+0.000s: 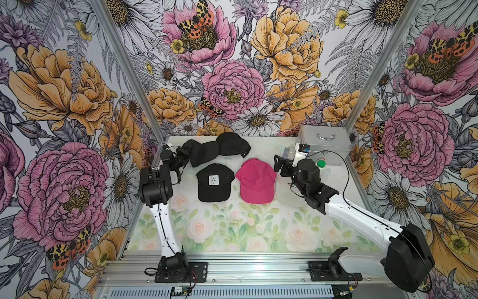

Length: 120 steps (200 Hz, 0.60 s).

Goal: Stack the baseball caps by color
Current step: Pick up the baseball cap from the center of the board.

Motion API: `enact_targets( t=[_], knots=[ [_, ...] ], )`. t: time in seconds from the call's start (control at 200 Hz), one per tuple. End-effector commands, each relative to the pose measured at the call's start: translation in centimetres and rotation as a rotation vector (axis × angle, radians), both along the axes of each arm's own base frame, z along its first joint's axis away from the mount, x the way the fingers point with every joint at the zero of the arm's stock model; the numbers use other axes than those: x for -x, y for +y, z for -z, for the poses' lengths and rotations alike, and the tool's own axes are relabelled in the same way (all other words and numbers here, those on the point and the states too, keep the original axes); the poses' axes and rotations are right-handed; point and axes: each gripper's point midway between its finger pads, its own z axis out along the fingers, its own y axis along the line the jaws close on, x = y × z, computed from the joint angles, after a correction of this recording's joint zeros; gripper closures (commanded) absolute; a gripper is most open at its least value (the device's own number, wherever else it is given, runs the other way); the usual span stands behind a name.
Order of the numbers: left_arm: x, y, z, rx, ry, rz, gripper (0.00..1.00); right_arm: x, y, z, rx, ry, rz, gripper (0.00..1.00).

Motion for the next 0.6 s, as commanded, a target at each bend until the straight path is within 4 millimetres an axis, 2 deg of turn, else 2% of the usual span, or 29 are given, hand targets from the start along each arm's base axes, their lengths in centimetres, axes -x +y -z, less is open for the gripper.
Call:
enact_targets(
  t=[0.0,0.1,0.175,0.25,0.455,0.465,0.48,0.595],
  knots=[
    [-0.6,1.2,-5.0,-0.033,-0.122,-0.004,0.97,-0.2,-0.5,-1.8,-0.015,-0.03,0.03,0.01],
    [-1.0,0.8,-8.4,-0.084,-0.174,0.042,1.0,-0.4,-0.7,-1.7,-0.017,-0.026,0.047,0.01],
    [-0.7,-0.4,-10.8,-0.166,-0.199,0.099,1.0,-0.5,-1.6,-1.8,-0.027,-0.029,0.1,0.01],
    [0.2,-1.8,-12.4,-0.275,-0.198,0.126,1.0,-0.6,-2.4,-1.9,-0.014,-0.042,0.142,0.01],
    [4.3,-6.2,-16.9,-0.6,-0.229,0.208,0.98,-1.1,-2.3,-2.1,0.077,-0.057,0.131,0.01],
    [4.9,-6.5,-18.3,-0.617,-0.253,0.208,0.98,-1.1,-2.2,-2.1,0.084,-0.054,0.126,0.01],
    [5.4,-6.8,-18.9,-0.637,-0.265,0.212,0.99,-1.1,-2.1,-2.2,0.092,-0.052,0.123,0.01],
    [8.2,-9.9,-21.7,-0.738,-0.334,0.307,1.0,-1.4,-1.3,-2.4,0.159,-0.029,0.074,0.01]
  ],
)
